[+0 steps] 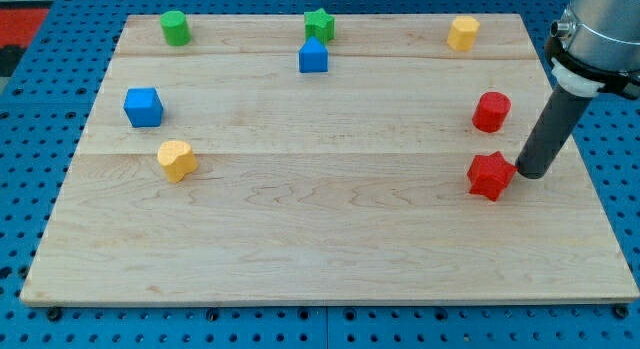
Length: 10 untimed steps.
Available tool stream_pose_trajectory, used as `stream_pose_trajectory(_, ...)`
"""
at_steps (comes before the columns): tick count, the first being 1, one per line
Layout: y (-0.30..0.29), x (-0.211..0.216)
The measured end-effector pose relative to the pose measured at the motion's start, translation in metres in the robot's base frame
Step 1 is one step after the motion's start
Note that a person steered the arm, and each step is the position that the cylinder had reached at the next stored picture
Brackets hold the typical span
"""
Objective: Slide the red star to the bottom left
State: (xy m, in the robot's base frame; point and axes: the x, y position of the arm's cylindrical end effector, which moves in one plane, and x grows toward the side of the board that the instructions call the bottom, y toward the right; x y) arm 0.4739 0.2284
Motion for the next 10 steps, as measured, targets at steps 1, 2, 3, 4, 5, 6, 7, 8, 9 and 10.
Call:
stream_pose_trajectory(1,-0.029,0.000)
stream_pose_trajectory(2,-0.072,0.000)
stream_pose_trajectory(3,-0.102,0.003)
stream_pose_trajectory(4,-0.107,0.019)
stream_pose_trajectory(5,-0.099,0.028)
stream_pose_trajectory(6,-0.099,0.048)
stream_pose_trajectory(7,-0.103,0.060)
stream_pose_trajectory(8,-0.133,0.066)
stream_pose_trajectory(9,-0.178,0.068)
stream_pose_trajectory(10,-0.225,0.082)
